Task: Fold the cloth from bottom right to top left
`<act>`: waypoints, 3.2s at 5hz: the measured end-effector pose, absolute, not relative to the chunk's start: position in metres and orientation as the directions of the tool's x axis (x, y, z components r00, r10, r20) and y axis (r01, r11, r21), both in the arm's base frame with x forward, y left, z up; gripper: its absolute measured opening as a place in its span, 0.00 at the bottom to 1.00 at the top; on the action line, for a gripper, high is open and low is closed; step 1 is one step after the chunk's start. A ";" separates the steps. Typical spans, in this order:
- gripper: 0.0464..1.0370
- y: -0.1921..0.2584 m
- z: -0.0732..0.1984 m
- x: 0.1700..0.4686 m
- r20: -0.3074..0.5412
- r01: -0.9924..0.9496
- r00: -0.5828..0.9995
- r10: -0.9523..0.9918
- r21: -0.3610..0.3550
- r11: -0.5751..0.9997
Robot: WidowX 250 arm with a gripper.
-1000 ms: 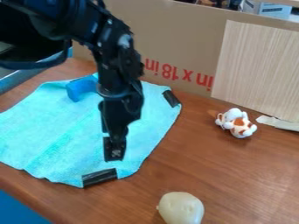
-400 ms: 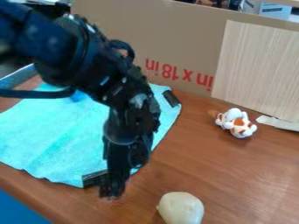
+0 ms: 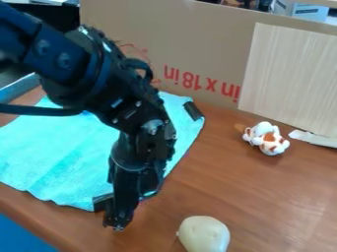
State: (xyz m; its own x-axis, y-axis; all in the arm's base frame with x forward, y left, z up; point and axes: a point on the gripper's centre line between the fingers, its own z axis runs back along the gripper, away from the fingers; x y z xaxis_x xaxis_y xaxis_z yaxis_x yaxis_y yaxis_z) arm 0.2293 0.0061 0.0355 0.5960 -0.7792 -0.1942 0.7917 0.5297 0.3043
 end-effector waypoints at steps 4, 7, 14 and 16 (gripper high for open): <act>0.64 0.024 0.023 0.244 -0.236 0.765 0.635 -0.736 0.331 0.553; 0.03 0.025 0.019 0.234 -0.229 0.763 0.636 -0.737 0.325 0.558; 0.01 0.013 0.072 0.200 -0.065 0.798 0.598 -0.799 0.140 0.586; 0.01 0.065 0.082 0.231 -0.051 0.725 0.687 -0.725 -0.024 0.688</act>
